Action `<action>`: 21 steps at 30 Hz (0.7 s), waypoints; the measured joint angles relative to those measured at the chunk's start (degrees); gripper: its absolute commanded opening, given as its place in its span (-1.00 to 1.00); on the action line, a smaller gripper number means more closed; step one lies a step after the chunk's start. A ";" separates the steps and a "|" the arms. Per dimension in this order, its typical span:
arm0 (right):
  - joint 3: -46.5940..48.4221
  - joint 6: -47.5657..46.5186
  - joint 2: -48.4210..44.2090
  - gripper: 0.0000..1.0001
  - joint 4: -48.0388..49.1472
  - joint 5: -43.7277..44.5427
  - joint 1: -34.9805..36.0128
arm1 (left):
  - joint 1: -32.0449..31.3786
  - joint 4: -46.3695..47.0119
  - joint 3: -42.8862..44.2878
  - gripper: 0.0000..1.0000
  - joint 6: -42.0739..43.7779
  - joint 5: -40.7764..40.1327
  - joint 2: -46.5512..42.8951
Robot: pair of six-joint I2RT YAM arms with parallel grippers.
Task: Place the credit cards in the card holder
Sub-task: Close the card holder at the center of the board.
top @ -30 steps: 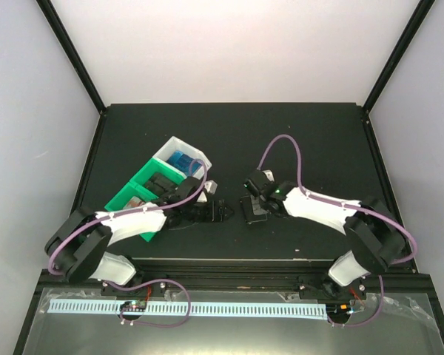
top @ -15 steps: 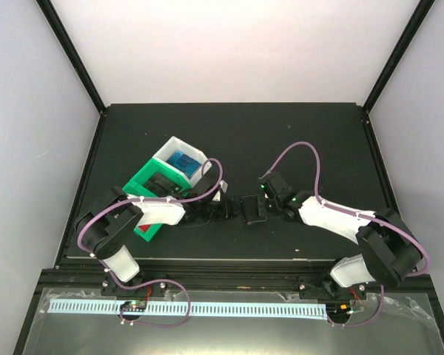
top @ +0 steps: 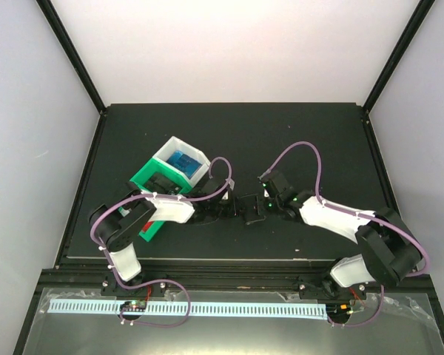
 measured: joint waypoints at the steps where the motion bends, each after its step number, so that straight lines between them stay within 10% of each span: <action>1: 0.00 0.00 0.17 -0.98 0.24 -0.24 -0.02 | -0.22 0.07 0.13 -0.21 0.00 -0.44 0.13; 21: 0.44 -0.61 4.33 -0.98 2.16 -3.54 -0.17 | -3.13 -3.43 3.67 -0.49 0.07 -8.83 2.23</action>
